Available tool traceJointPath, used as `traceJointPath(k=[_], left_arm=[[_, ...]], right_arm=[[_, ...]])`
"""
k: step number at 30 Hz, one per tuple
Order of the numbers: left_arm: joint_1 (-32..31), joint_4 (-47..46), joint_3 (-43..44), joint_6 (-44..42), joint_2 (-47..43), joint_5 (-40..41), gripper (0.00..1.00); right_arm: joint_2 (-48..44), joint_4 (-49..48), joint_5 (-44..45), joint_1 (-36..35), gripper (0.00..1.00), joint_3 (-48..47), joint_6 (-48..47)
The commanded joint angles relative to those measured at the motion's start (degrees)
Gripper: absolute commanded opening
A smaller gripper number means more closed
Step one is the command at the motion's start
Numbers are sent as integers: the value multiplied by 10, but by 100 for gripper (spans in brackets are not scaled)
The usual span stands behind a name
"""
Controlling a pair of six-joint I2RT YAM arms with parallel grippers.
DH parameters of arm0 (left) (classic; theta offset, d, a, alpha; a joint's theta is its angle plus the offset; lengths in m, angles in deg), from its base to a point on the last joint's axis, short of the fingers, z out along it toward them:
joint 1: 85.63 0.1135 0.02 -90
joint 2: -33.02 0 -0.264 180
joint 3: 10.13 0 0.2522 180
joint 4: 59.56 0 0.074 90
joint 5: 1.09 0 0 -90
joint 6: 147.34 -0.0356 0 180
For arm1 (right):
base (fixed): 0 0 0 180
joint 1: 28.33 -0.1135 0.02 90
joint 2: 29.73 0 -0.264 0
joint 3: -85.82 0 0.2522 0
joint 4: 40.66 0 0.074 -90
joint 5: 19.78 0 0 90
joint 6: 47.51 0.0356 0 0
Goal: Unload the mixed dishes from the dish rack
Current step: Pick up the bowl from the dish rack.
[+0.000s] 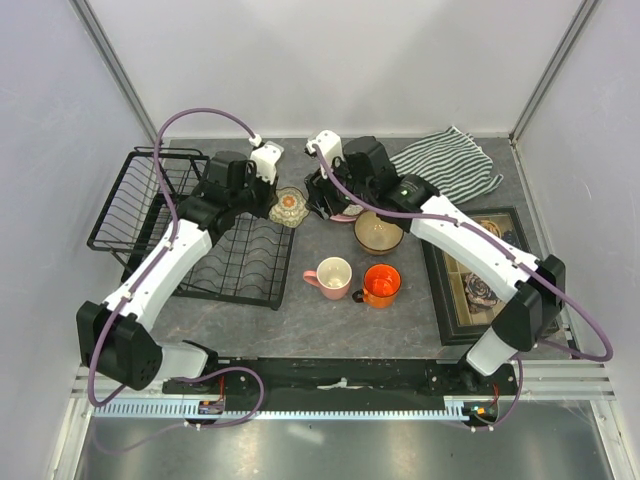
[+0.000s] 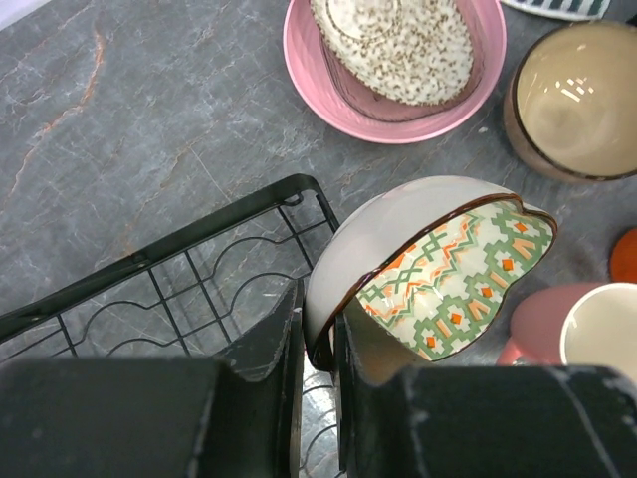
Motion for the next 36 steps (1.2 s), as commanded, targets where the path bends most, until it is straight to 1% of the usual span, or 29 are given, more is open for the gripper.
traceJointPath(k=[1,11,14,17,18,20,21,23,24,25,26,27,28,29,31,32,34,35,36], left_arm=[[-5,-20,38,52,-6,-11,2],[-5,-21,26,77,-24,-40,2],[-5,-22,19,80,-32,-46,2],[-5,-23,11,81,-40,-49,2],[-5,-24,10,81,-44,-53,2],[-6,-24,7,81,-47,-57,2],[-5,-25,6,81,-48,-60,2],[-5,-25,3,81,-51,-63,2],[-5,-27,2,81,-52,-65,2],[-5,-28,-4,79,-55,-67,2],[-6,-29,-6,78,-57,-68,4],[-5,-31,-9,78,-59,-71,6],[-6,-35,-14,76,-60,-71,8],[-5,-36,-16,75,-62,-71,14],[-4,-37,-17,72,-64,-70,20],[-5,-37,-18,71,-67,-69,30],[-4,-40,-20,68,-71,-70,42],[-4,-41,-20,65,-73,-71,51],[-4,-42,-20,63,-80,-72,57]], right_arm=[[21,-41,51,-6,58,1,15],[59,-52,65,-6,57,-17,7],[68,-53,64,-5,54,-21,7],[73,-53,61,-6,49,-23,7],[73,-52,61,-5,45,-23,7],[75,-55,59,-6,41,-24,7],[75,-55,59,-6,35,-24,6],[76,-55,59,-6,28,-25,4],[75,-54,60,-6,21,-24,4],[75,-55,60,-6,17,-23,4],[73,-55,60,-6,12,-22,2],[73,-55,62,-6,3,-21,3],[72,-56,64,-6,0,-20,3],[70,-55,66,-6,0,-19,2],[69,-54,73,-6,0,-19,1],[67,-54,78,-6,0,-19,0],[67,-51,89,-5,0,-17,-1],[64,-50,91,-4,0,-17,-1],[64,-49,94,-3,0,-16,-3]])
